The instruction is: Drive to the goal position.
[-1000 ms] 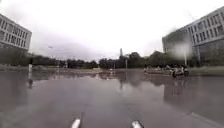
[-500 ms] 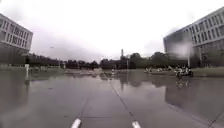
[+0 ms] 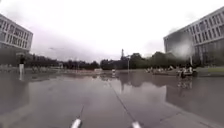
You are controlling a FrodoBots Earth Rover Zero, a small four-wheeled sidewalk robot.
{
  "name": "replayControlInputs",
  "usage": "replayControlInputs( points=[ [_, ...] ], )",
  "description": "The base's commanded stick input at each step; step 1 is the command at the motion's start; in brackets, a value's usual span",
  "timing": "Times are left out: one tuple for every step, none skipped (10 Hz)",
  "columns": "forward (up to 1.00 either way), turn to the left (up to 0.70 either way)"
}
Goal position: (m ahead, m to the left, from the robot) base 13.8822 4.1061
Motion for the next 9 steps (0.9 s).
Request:
replayControlInputs(
  points=[
    [0.70,0.00],
    [0.70,0.00],
    [0.70,0.00],
    [0.70,0.00],
    [0.70,0.00],
    [0.70,0.00],
    [0.70,0.00],
    [0.70,0.00],
    [0.70,0.00]
  ],
)
